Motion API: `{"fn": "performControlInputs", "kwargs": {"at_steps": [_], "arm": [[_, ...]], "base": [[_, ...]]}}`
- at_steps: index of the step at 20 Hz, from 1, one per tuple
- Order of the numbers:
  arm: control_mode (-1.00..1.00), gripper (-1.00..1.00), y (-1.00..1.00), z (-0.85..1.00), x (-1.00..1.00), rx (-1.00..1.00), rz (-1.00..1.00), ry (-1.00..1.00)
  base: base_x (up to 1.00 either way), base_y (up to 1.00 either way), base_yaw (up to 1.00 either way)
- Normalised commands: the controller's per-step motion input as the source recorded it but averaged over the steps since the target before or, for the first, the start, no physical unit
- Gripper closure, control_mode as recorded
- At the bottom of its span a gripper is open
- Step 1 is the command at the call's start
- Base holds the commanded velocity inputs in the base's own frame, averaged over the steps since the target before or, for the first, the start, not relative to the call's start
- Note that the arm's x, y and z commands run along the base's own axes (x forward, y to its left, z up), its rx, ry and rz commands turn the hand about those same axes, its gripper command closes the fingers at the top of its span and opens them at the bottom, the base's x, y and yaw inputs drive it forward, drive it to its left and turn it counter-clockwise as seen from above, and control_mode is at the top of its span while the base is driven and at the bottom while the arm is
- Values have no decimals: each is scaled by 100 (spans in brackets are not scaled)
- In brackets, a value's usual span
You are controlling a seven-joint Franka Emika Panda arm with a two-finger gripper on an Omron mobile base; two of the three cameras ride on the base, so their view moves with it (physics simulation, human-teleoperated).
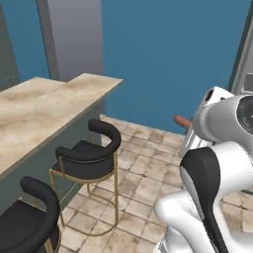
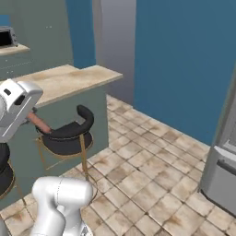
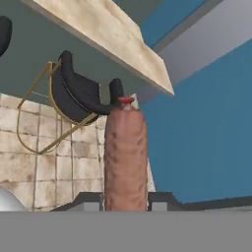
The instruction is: Move the hot dog bun to the plate on the dining table and place the condiment next to that plate. Then navigate to the fridge and take the sausage and place it on the plate as well.
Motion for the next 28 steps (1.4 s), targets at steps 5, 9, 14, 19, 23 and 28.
{"fn": "performControlInputs", "kwargs": {"at_steps": [5,9,14,19,23,28], "arm": [[100,100,0,0,0,0,0,0],[100,100,0,0,0,0,0,0],[100,100,0,0,0,0,0,0],[100,100,0,0,0,0,0,0],[100,100,0,0,0,0,0,0],[100,100,0,0,0,0,0,0]], "base": [[-99,45,48],[-100,88,38],[-95,100,36],[-84,100,34],[-81,100,33],[-78,100,32]]}}
